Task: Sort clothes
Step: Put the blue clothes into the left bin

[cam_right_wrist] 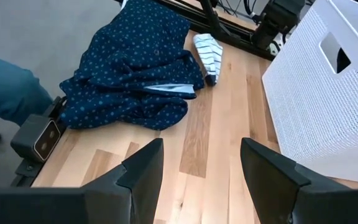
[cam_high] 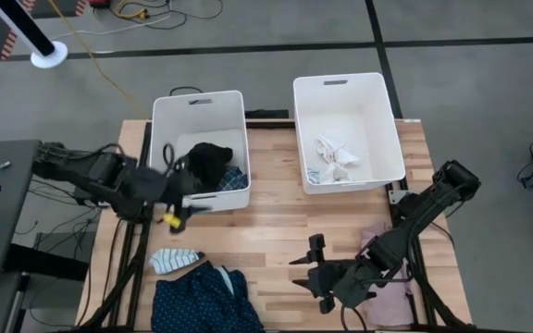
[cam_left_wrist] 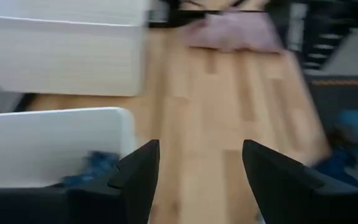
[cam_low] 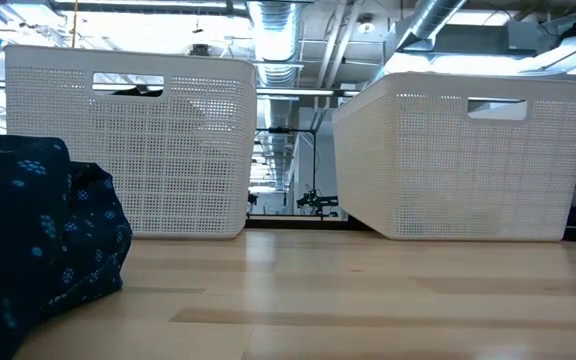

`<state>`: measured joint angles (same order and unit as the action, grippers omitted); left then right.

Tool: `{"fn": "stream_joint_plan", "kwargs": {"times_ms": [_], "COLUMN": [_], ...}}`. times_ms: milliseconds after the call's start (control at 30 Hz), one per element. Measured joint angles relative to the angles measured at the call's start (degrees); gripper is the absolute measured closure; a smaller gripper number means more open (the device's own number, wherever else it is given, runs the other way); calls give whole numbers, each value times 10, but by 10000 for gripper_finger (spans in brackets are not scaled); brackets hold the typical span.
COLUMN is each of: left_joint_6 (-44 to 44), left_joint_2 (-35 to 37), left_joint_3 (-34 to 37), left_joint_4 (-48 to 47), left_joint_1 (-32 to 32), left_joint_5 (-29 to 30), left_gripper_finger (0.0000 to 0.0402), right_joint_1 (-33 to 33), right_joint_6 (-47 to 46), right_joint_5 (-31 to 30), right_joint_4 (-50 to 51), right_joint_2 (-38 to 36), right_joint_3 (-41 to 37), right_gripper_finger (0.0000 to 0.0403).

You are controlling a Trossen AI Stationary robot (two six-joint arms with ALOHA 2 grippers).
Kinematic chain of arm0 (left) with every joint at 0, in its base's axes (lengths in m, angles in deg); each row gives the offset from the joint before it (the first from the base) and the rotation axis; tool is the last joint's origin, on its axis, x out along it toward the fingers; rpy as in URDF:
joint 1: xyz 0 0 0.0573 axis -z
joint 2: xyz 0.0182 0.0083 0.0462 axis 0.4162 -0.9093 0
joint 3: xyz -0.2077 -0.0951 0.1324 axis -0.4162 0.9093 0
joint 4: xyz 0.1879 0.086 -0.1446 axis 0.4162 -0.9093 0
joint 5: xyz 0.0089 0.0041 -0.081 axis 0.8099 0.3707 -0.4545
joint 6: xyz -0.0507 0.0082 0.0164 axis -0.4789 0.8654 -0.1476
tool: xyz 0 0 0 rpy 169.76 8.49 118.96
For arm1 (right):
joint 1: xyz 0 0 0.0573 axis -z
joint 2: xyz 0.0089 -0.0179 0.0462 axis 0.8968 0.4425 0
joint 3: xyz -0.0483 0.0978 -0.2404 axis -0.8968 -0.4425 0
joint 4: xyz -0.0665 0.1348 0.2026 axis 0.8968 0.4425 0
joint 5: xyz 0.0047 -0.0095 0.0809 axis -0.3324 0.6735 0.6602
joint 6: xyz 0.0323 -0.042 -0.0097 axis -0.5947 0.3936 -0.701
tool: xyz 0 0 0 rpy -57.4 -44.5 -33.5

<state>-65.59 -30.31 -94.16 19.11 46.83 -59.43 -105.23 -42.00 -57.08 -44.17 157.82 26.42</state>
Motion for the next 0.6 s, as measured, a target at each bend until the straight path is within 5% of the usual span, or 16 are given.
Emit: {"fn": "stream_joint_plan", "kwargs": {"times_ms": [300,600], "left_joint_6": [-57,-113], "left_joint_2": [-71,-196], "left_joint_3": [0,0], "left_joint_4": [0,1], "left_joint_1": [152,231], "left_joint_5": [1,2], "left_gripper_finger": [177,177], "right_joint_1": [8,15], "right_joint_6": [37,42], "right_joint_5": [0,1], "right_joint_4": [-27,-31], "right_joint_2": [0,0], "right_joint_3": [0,0], "right_gripper_finger": [177,177]}}
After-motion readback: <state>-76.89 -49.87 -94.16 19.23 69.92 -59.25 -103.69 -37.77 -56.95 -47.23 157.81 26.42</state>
